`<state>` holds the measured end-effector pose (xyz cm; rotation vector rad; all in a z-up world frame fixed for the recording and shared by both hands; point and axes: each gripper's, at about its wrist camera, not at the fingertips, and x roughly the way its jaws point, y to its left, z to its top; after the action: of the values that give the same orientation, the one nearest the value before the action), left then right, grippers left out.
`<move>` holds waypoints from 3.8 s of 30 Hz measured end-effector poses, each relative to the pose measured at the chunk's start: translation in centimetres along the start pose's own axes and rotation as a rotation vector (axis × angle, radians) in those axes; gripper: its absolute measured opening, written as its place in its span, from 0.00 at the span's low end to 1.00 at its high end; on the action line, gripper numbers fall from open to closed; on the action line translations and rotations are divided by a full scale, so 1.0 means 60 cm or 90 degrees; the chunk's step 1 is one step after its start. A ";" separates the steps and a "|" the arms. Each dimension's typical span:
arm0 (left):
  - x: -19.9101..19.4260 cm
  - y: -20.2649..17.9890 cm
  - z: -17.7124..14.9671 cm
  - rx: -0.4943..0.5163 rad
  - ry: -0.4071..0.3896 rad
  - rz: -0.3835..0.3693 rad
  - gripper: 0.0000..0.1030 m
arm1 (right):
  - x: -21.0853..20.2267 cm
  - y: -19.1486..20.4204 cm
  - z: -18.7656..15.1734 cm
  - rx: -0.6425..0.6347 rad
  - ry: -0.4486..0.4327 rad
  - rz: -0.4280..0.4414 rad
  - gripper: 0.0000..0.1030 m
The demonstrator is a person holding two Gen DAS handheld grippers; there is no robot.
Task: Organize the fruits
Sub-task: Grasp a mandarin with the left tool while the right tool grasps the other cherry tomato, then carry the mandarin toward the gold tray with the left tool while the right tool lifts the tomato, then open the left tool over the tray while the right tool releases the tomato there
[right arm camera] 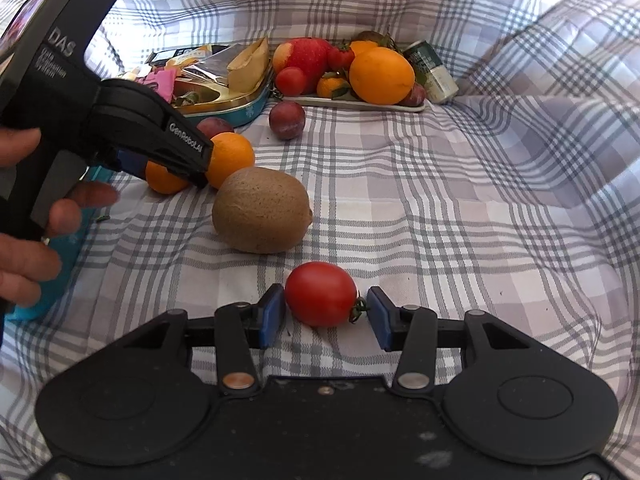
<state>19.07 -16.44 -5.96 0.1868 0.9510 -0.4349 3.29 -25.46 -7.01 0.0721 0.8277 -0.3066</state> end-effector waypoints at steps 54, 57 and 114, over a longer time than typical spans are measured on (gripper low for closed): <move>-0.249 0.243 -0.168 -0.181 -0.030 0.267 0.47 | -0.012 0.011 -0.003 -0.033 -0.014 -0.007 0.42; -0.245 0.250 -0.163 -0.178 -0.026 0.256 0.47 | -0.015 0.015 0.002 -0.036 -0.017 -0.018 0.42; -0.166 0.363 -0.080 -0.231 0.058 0.194 0.49 | -0.002 0.362 0.211 -0.096 0.060 0.255 0.44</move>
<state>20.06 7.51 -1.29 0.0194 1.0549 0.0305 18.67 -7.01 0.46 0.1095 0.9069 0.1378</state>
